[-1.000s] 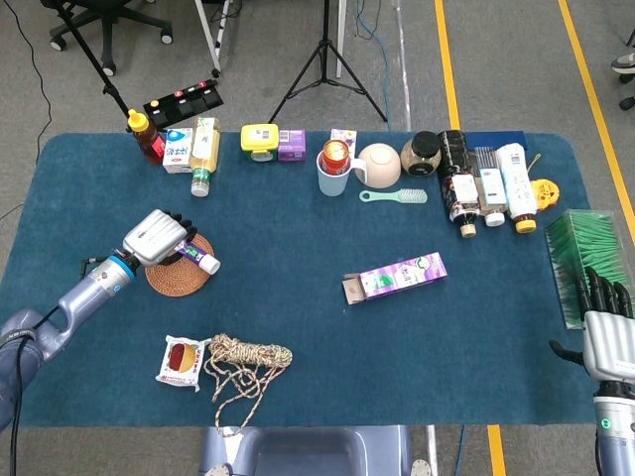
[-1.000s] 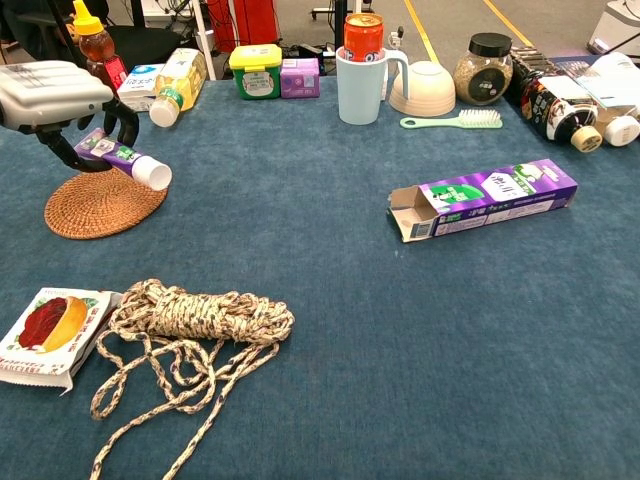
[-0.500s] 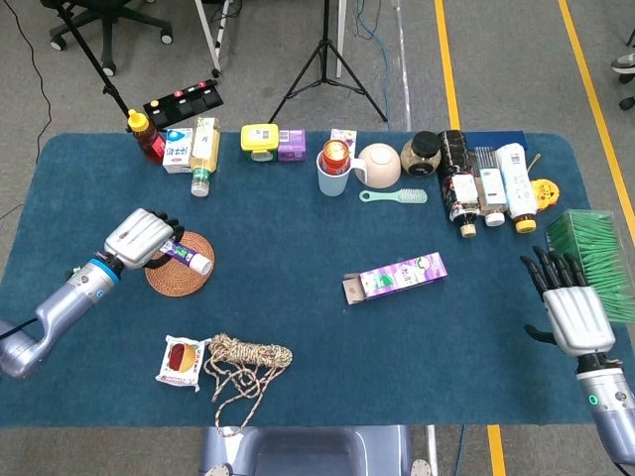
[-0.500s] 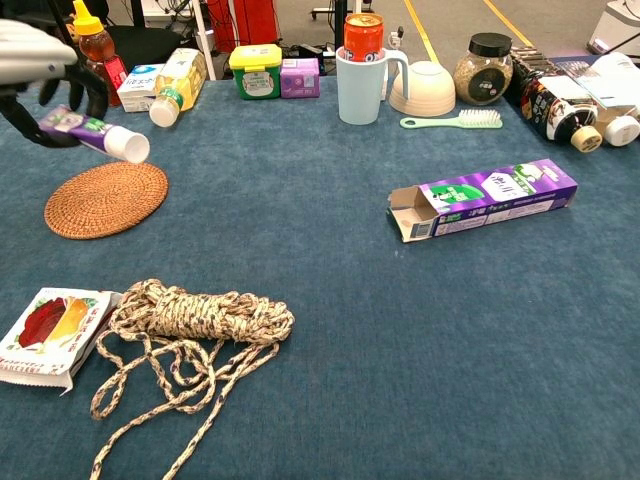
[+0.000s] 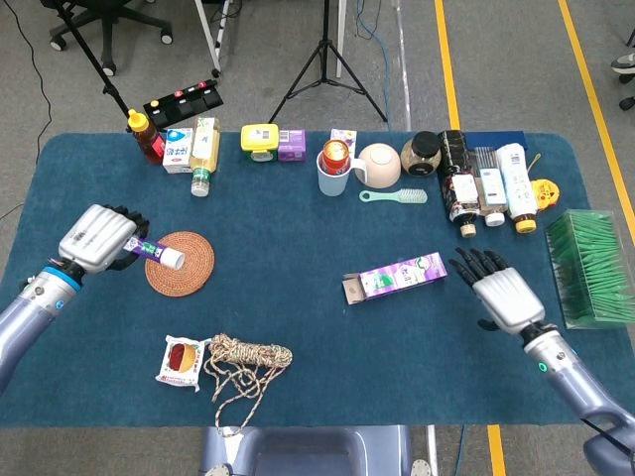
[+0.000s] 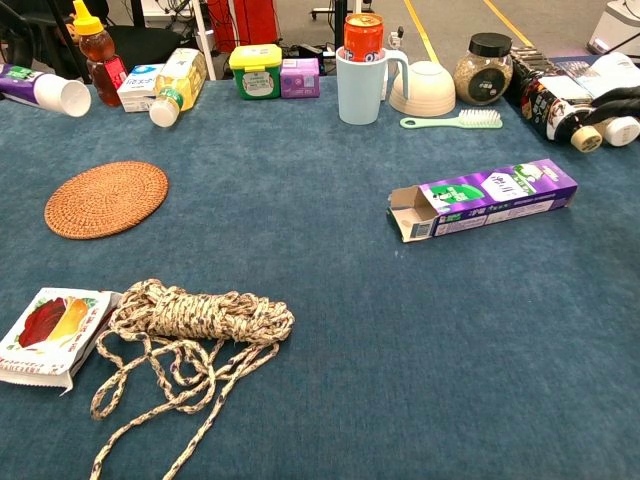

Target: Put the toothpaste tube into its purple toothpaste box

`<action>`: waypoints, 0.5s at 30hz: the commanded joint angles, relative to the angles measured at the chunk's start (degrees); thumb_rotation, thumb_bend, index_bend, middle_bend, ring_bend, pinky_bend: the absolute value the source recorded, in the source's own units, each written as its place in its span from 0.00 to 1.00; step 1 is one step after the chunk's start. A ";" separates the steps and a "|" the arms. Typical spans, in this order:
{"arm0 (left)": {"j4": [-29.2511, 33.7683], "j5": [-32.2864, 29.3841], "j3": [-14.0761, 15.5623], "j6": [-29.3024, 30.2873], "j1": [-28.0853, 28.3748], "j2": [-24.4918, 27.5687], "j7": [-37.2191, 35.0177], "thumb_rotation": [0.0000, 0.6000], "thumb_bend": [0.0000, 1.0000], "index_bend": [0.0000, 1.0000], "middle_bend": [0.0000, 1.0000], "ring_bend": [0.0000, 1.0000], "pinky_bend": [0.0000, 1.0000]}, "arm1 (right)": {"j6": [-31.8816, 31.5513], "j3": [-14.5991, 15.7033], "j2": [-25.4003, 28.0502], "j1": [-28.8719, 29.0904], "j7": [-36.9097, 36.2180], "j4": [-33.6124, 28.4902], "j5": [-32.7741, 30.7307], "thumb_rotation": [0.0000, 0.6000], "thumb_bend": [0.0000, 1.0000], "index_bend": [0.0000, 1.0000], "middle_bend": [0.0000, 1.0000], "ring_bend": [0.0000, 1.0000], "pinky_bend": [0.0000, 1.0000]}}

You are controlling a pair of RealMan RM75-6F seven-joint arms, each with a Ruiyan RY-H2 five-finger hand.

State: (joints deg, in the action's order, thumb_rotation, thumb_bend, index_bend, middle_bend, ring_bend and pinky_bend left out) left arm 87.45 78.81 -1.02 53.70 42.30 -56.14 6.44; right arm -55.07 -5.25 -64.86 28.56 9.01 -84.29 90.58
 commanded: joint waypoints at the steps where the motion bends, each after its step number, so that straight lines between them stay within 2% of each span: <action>1: 2.15 -0.78 -0.39 0.93 -1.34 1.49 1.54 1.00 0.33 0.64 0.45 0.40 0.51 | 4.12 -0.57 -2.76 3.39 1.73 2.17 -1.41 1.00 0.00 0.04 0.00 0.00 0.11; 8: 3.03 -1.56 -1.07 2.13 -3.39 2.30 0.12 1.00 0.33 0.64 0.45 0.40 0.51 | 9.54 -2.42 -6.11 7.95 3.38 4.22 -6.40 1.00 0.00 0.04 0.01 0.00 0.11; 13: 2.28 -1.70 -1.26 1.88 -4.06 2.20 -0.42 1.00 0.33 0.64 0.45 0.40 0.51 | 10.79 -2.85 -8.18 9.66 4.19 5.96 -8.44 1.00 0.00 0.06 0.09 0.09 0.14; 15: 1.98 -1.67 -1.37 1.72 -4.28 2.05 -0.73 1.00 0.33 0.64 0.45 0.40 0.51 | 11.74 -2.96 -9.27 10.52 4.92 7.34 -9.66 1.00 0.00 0.07 0.09 0.09 0.15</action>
State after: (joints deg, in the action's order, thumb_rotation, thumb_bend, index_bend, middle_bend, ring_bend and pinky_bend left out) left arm 89.48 77.14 -2.36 55.47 38.07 -54.05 5.77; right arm -44.02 -8.06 -73.39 38.46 13.40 -77.80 81.68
